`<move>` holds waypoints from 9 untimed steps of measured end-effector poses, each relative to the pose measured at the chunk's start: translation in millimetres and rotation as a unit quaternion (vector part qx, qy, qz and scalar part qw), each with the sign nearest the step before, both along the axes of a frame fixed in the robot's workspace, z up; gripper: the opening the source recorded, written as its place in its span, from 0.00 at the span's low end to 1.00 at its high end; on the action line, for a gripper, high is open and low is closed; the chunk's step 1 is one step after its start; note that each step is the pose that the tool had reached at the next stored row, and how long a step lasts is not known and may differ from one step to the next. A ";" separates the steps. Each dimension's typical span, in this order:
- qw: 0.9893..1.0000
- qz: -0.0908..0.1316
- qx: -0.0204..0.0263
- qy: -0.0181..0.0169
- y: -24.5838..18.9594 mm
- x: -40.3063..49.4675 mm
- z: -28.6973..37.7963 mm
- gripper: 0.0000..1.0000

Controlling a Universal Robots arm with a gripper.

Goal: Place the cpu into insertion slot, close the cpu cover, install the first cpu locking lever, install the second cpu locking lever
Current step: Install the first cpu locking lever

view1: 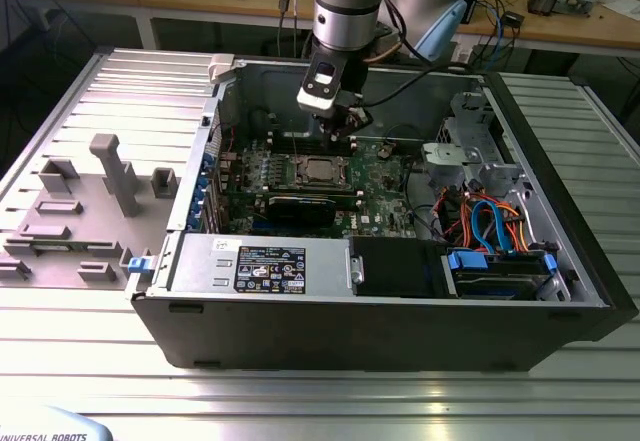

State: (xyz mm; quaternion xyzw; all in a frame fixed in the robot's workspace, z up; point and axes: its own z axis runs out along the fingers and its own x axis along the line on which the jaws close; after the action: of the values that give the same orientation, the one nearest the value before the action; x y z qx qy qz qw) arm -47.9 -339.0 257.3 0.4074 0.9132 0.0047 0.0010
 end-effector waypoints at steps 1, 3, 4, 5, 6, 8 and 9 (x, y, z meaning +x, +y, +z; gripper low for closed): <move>1.000 0.013 0.000 0.000 0.0 0.0 0.0 0.11; 0.999 0.046 0.000 0.000 0.0 0.0 0.0 0.11; 0.998 0.062 0.000 0.000 0.0 0.0 0.0 0.11; 0.998 0.071 0.000 0.000 0.0 0.0 0.0 0.11; 0.997 0.080 0.000 0.000 0.0 0.0 0.0 0.11; 0.995 0.097 0.000 0.000 0.0 0.0 0.0 0.11; 0.995 0.099 0.000 0.000 0.0 0.0 0.0 0.11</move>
State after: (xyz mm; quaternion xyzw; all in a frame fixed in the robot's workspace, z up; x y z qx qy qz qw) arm -47.9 -339.0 257.3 0.3148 0.9492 0.0048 0.0005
